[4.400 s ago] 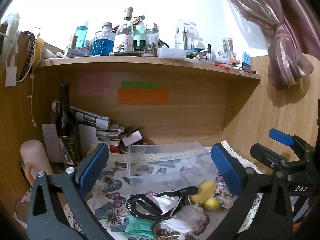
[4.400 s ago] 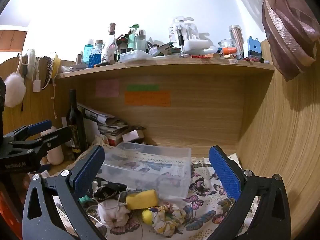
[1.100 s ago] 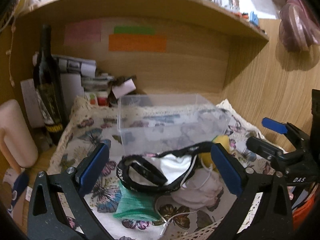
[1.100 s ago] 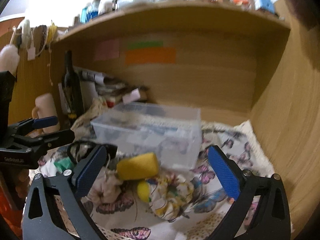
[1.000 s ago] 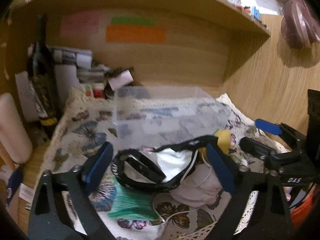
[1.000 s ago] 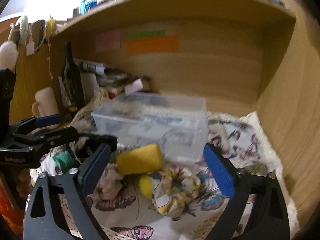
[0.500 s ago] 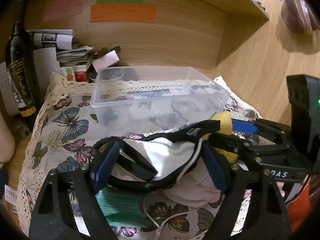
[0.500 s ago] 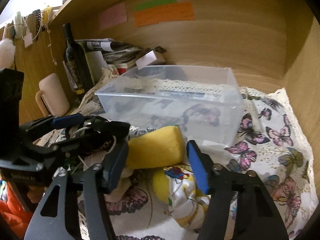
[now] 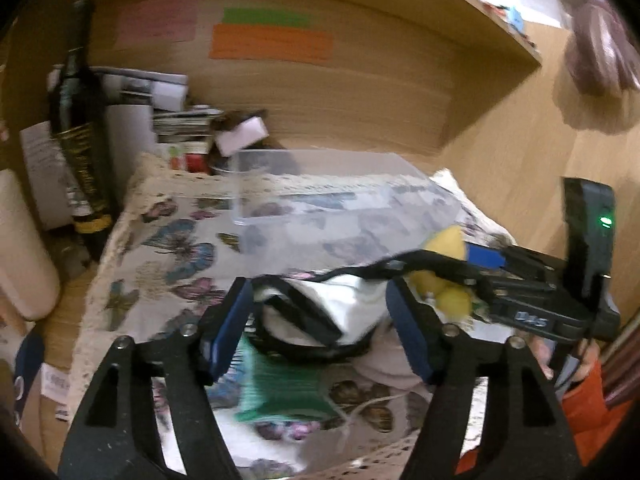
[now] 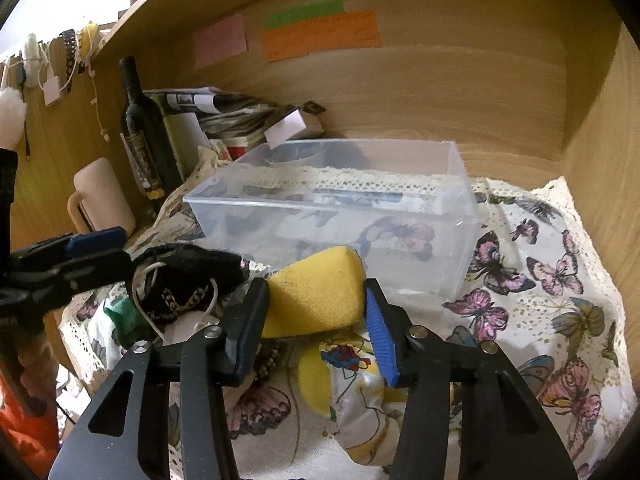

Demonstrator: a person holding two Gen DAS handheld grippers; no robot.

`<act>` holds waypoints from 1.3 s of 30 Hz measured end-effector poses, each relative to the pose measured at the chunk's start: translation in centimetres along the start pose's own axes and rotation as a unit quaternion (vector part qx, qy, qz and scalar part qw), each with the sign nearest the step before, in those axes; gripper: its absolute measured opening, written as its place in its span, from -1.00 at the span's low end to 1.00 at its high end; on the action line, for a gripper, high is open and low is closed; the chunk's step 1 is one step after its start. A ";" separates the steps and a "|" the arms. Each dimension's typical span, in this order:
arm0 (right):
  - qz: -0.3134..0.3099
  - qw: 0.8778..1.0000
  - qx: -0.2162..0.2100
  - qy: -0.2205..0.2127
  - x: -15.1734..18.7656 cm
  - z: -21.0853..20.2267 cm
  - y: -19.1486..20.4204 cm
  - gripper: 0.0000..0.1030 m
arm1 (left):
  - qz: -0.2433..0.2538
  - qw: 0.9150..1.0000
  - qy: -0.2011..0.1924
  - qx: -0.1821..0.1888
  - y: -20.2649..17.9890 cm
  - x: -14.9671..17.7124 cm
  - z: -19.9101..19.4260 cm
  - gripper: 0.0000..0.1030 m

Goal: Organize soft objects
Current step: 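Lift the mask with the left tool while the right tool carries the sponge over the box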

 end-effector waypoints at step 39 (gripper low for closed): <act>-0.024 0.992 0.040 -0.118 -8.0 -4.3 -1.7 -0.15 | 0.044 0.993 -0.102 -0.040 -0.6 -10.6 0.8 -0.67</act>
Point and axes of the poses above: each gripper's, at about its wrist camera, not at the fingertips, and z roughly the way its jaws point, y to its left, x to its underside, the point moved 8 cm from there along z, roughly the way its jaws point, and after that the axes turned 8 degrees about -y, right-handed, at the moved point
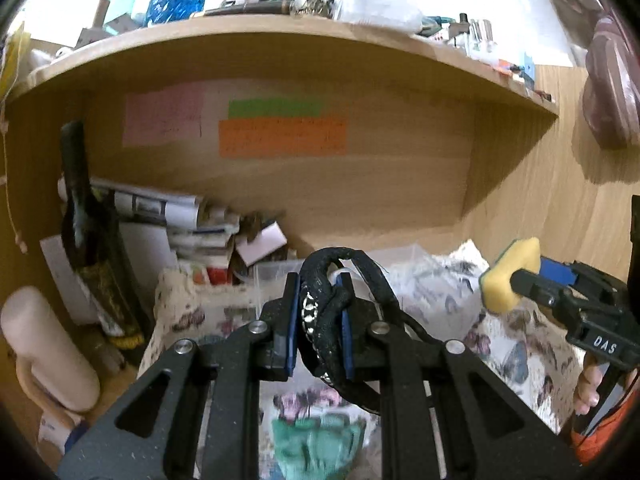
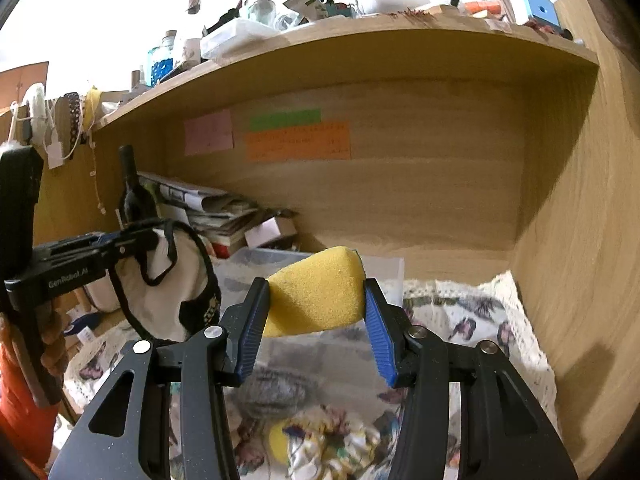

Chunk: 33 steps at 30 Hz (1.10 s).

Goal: Organize soft objects
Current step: 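Lift the mask with the left tool while the right tool carries the sponge over the box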

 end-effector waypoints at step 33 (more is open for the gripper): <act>-0.036 0.982 0.007 0.186 6.6 11.8 -2.1 -0.10 | 0.020 0.983 0.183 -0.020 0.2 7.6 12.8 -0.56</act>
Point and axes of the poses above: each gripper's, at about its wrist camera, not at the fingertips, and z roughly the way its jaws point, y to its left, x to its underside, the point moved 8 cm from there along z, roughly the way its jaws point, and after that the axes turned 8 degrees about -y, right-handed, at the moved point
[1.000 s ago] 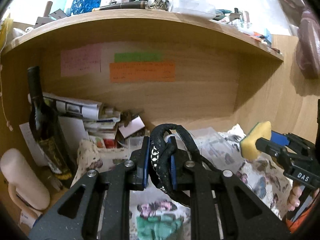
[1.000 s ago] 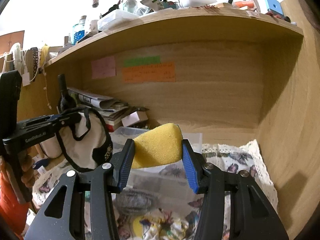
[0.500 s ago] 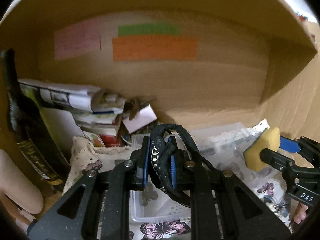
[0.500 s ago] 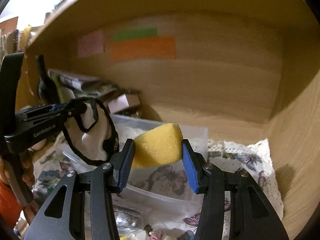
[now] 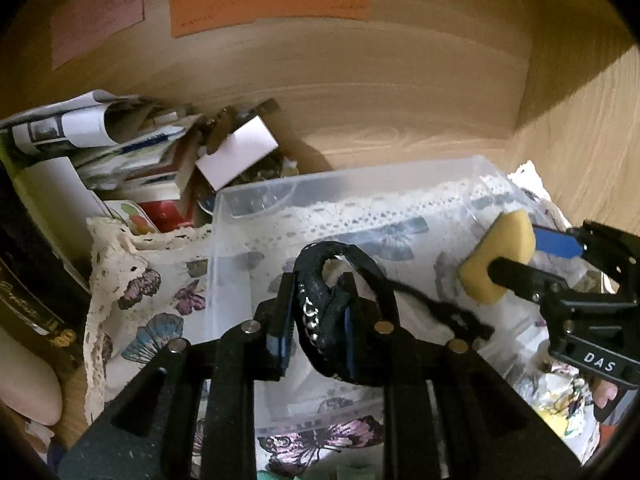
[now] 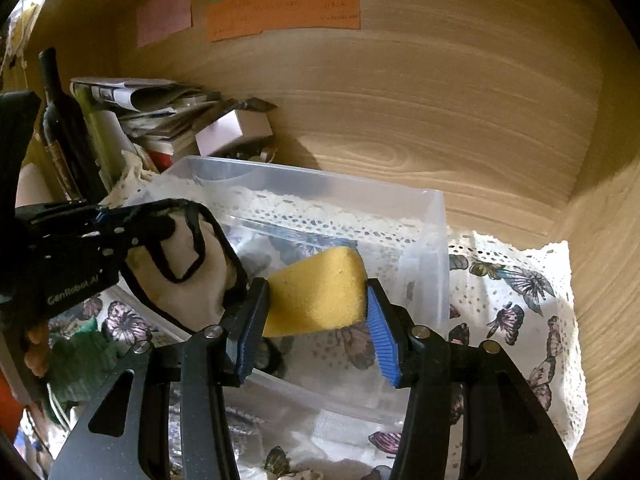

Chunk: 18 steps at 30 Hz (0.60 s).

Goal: Organize soft objects
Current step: 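Lift the mask with the left tool while the right tool carries the sponge over the box, then open both tools to drop the mask and sponge into the clear box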

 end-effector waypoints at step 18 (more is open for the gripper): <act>-0.011 0.995 0.010 -0.098 -2.9 -7.3 0.6 0.63 | -0.001 0.996 -0.092 -0.003 0.9 -2.2 -7.9 0.90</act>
Point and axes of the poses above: each gripper's, at about its wrist camera, not at the fingertips, and z roughly the way its jaws point, y to its left, x to its underside, the point moved 8 cm from there along z, roughly the way its jaws point, and after that the axes turned 8 degrees about -y, right-handed, at the moved point
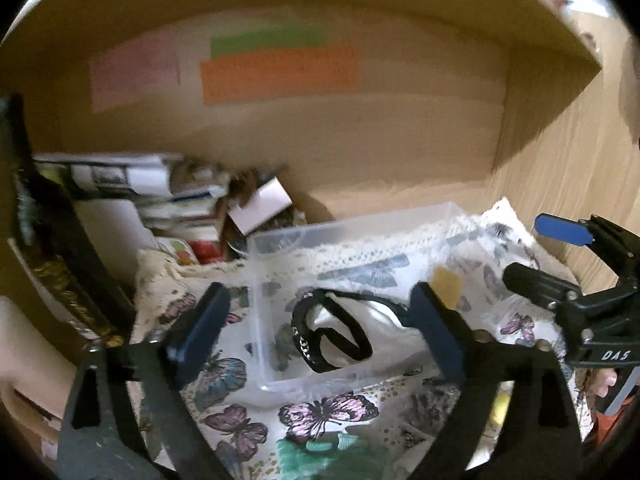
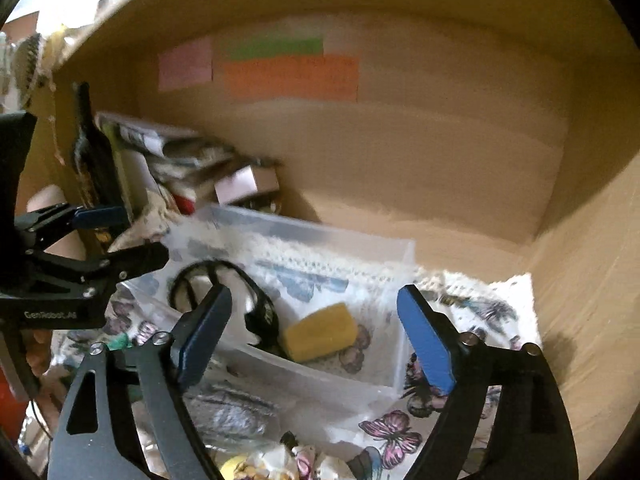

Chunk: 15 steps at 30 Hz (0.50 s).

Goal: Organize soft objects
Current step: 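Open both tools to drop the mask and sponge into the clear box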

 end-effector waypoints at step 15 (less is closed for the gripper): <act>0.025 0.999 0.007 -0.023 3.1 -5.8 -0.2 0.92 | 0.004 1.000 0.009 0.003 0.5 4.3 -4.7 1.00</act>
Point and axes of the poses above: each gripper's, at about its wrist camera, not at the fingertips, and z roughly the way its jaws point, y to its left, x to its underside, the point moved 8 cm from there along z, roughly the way its jaws point, and after that the axes turned 8 degrees about -y, right-handed, at the moved point
